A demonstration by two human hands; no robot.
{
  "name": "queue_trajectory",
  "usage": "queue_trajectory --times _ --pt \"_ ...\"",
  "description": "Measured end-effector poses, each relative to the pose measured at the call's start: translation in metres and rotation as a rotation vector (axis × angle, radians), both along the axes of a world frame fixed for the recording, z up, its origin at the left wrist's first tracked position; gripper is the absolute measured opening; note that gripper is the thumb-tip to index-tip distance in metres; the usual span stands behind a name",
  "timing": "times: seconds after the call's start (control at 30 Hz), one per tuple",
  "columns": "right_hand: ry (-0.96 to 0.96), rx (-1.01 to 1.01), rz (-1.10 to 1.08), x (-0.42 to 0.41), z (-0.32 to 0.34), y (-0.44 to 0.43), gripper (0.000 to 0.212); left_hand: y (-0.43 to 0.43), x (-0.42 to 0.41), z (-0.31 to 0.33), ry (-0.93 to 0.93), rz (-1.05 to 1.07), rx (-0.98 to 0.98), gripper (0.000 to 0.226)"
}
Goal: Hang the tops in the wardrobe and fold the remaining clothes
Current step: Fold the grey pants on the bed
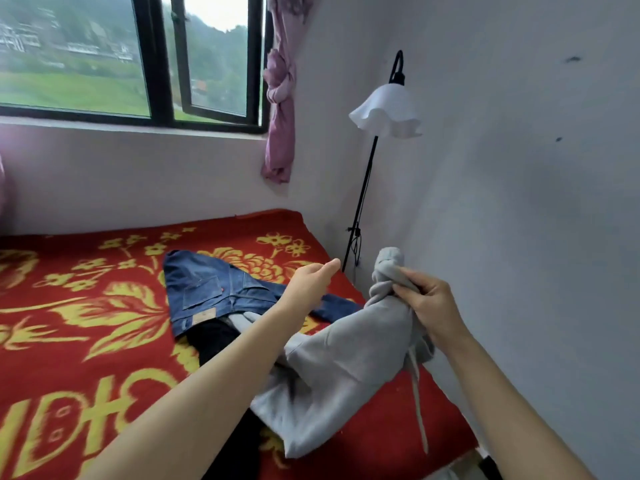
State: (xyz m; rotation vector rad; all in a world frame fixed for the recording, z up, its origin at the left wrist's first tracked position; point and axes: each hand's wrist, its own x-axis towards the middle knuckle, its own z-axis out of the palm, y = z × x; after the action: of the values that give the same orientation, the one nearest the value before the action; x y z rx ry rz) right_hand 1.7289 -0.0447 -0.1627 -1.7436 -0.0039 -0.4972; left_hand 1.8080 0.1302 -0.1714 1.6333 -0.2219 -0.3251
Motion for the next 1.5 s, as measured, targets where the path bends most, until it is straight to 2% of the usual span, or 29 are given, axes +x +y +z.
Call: queue_trajectory --times 0.07,0.13,0.23,0.27,0.37,0.5,0.6,0.63,0.67,0.77,0.8,0.9,0.97,1.03,1.13,1.23,1.37,1.43,1.5 --pt "0.056 -0.056 0.096 -0.003 -0.007 0.004 0.032 -0.013 -0.002 0.0 0.172 0.043 0.022 0.044" --pt "0.105 -0.1 0.162 -0.002 -0.018 0.004 0.033 -0.022 -0.003 -0.008 0.238 0.063 0.101 0.054" --pt "0.196 -0.15 0.284 0.001 -0.036 0.003 0.044 -0.029 0.003 -0.021 0.336 0.046 0.069 0.061" --pt "0.221 -0.161 0.305 0.002 -0.043 0.003 0.044 -0.03 0.005 -0.026 0.358 0.055 0.084 0.057" --pt "0.265 -0.194 0.351 0.007 -0.066 0.004 0.038 -0.033 0.006 -0.041 0.381 0.111 0.156 0.025" --pt "0.321 -0.237 0.468 0.014 -0.095 0.011 0.043 -0.021 0.008 -0.062 0.147 0.148 0.366 0.045" --pt "0.457 -0.159 0.558 0.017 -0.119 0.006 0.038 0.001 0.006 -0.075 0.011 0.18 0.329 0.023" --pt "0.502 -0.089 0.542 0.018 -0.128 0.001 0.031 0.01 0.003 -0.075 -0.036 0.183 0.315 0.016" --pt "0.538 -0.01 0.486 0.02 -0.138 -0.005 0.023 0.019 0.001 -0.072 -0.08 0.17 0.309 0.018" --pt "0.66 0.052 0.253 0.034 -0.172 -0.019 0.018 0.051 -0.015 -0.058 -0.213 0.084 0.384 0.043" --pt "0.708 0.018 0.234 0.04 -0.182 -0.021 0.026 0.062 -0.021 -0.052 -0.224 0.083 0.376 0.053" --pt "0.81 -0.108 0.268 0.063 -0.21 -0.013 0.072 0.091 -0.042 -0.032 -0.242 0.107 0.324 0.071" --pt "0.754 -0.18 0.264 0.075 -0.218 -0.001 0.091 0.104 -0.053 -0.02 -0.27 0.155 0.284 0.072" --pt "0.658 -0.173 0.346 0.087 -0.222 0.01 0.091 0.117 -0.064 -0.011 -0.295 0.218 0.223 0.072" --pt "0.643 -0.07 0.592 0.097 -0.223 0.036 0.062 0.137 -0.08 -0.005 -0.321 0.36 0.219 0.067" --pt "0.642 0.006 0.654 0.112 -0.208 0.061 0.038 0.172 -0.094 -0.012 -0.288 0.629 0.176 0.049" --pt "0.441 0.047 0.57 0.143 -0.133 0.085 0.019 0.217 -0.122 -0.028 -0.201 0.906 0.011 0.031" --pt "0.272 -0.031 0.576 0.155 -0.08 0.103 0.013 0.232 -0.135 -0.025 -0.219 1.013 -0.064 0.033" --pt "0.102 -0.074 0.57 0.163 -0.03 0.127 0.018 0.245 -0.147 -0.011 -0.278 1.087 -0.144 0.041"
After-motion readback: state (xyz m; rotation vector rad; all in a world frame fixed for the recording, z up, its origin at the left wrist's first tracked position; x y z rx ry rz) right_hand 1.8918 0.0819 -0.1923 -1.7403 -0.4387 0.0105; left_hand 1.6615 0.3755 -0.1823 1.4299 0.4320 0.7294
